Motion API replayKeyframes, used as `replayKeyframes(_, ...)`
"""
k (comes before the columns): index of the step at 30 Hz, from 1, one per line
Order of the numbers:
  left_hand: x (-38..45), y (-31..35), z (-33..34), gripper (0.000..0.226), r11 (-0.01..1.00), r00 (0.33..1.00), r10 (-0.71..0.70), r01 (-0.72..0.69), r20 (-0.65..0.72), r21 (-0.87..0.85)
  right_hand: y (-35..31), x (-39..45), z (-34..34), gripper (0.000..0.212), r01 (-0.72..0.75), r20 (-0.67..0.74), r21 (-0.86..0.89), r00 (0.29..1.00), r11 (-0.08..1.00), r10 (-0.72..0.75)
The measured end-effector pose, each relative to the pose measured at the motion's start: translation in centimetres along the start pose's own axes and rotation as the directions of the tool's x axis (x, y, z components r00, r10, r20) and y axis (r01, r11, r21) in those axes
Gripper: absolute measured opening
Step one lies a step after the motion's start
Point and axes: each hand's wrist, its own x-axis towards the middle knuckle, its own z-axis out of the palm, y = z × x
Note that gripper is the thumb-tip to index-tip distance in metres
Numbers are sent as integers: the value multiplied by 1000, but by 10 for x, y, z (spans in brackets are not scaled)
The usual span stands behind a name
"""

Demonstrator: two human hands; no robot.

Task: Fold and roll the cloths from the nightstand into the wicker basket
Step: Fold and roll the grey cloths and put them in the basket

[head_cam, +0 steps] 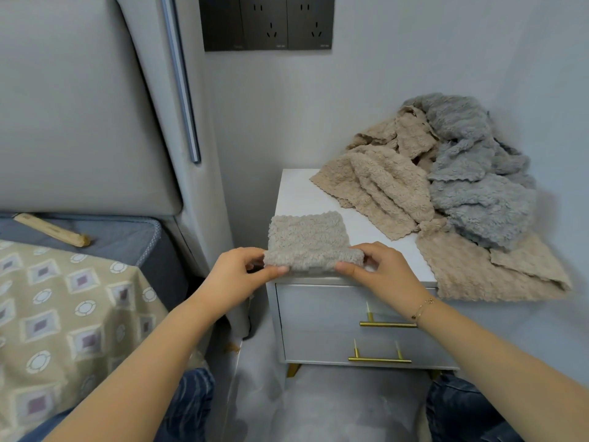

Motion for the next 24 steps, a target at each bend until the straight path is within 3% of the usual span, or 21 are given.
replayKeyframes(1,3,-1,0,37,999,999,-39,39,13,-35,0,3,1,33,-10,-2,-7,1000,1000,10)
replayKeyframes(4,13,-8,0,89,990,992,-117,120,43,-79,1,14,3,52,-33,-33,-27,999,999,32)
replayKeyframes(5,14,-9,0,95,984,989,-142,145,41,-103,1,17,3,53,-48,-37,-21,998,999,47)
replayKeyframes(11,24,-4,7,81,942,964,-265,261,11,-209,0,35,4,63,-214,-34,-73,977,974,212)
replayKeyframes(15,34,-5,13,65,879,921,-390,373,2,-297,-1,42,8,68,-240,-100,-272,970,932,221)
replayKeyframes(19,39,-6,16,64,878,898,-434,403,-74,-260,-2,46,12,52,-184,-181,-527,978,830,102)
replayKeyframes(21,41,-7,17,57,905,897,-411,380,-161,-192,-2,47,12,46,-88,-202,-483,979,871,-12)
replayKeyframes(24,39,-8,18,43,974,917,-225,216,-329,-64,0,48,16,29,179,-143,-455,952,872,-270)
